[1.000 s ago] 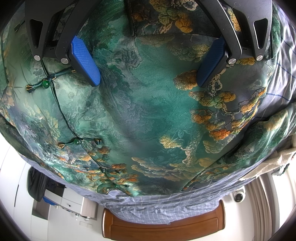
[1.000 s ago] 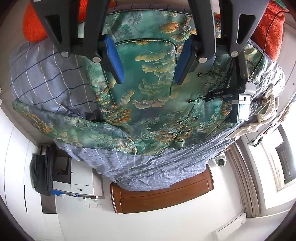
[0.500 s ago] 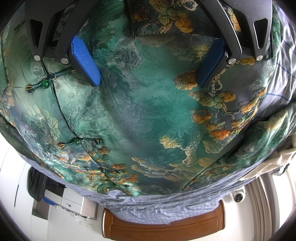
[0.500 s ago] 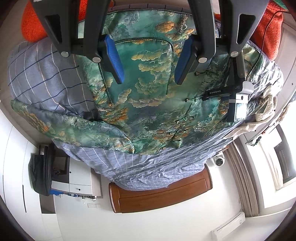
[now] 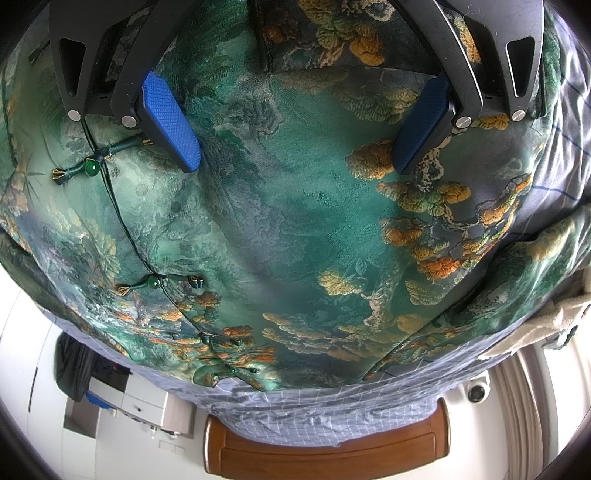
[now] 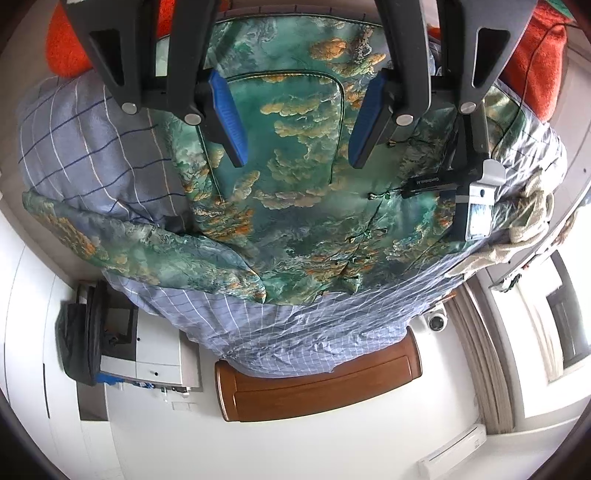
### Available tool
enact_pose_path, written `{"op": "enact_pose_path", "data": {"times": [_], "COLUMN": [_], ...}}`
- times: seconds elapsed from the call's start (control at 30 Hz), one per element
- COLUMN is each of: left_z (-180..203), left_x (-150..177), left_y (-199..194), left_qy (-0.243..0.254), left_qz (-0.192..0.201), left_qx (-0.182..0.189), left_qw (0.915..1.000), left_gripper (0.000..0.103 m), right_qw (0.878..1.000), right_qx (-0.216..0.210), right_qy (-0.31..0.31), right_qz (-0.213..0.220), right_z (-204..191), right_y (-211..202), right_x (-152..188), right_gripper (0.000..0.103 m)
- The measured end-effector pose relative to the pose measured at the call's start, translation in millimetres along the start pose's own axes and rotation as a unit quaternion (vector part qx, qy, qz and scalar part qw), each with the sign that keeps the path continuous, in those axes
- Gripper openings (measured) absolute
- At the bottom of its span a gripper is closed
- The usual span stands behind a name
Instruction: Fold large clothes
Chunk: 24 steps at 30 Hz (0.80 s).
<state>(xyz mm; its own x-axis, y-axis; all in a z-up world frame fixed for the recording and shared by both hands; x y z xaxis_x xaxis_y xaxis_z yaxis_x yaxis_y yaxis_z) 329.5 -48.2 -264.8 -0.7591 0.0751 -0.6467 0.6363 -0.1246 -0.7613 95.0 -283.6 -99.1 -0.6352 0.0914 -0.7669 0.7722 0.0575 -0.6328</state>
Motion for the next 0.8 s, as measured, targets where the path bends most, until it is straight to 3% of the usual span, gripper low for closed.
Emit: {"op": "enact_pose_path", "data": {"times": [0.8], "left_z": [0.0], "left_x": [0.3], "left_y": [0.0], "left_qy": [0.000], "left_qz": [0.000], "left_qx": [0.000], "left_qw": [1.0000], "left_gripper": [0.103], "right_qw": [1.000], "right_qx": [-0.004], "right_qy": [0.023], "right_qz": [-0.011], "right_z": [5.9], "right_y": [5.1], "right_x": [9.8], "right_gripper": [0.057]}}
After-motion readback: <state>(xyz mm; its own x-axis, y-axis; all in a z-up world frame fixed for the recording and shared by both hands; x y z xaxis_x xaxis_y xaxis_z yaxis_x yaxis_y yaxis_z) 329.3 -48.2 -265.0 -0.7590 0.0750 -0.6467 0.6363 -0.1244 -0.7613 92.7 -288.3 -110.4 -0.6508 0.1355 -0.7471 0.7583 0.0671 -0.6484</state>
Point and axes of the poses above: each gripper's, at about its wrist camera, not at the fingertips, and y roughly the way its jaws point, z to its right, x to its underside, the point moved 10 cm from there along y, roughly the way its jaws point, and after that the axes turned 3 degrees about -y, right-handed, at the moved point
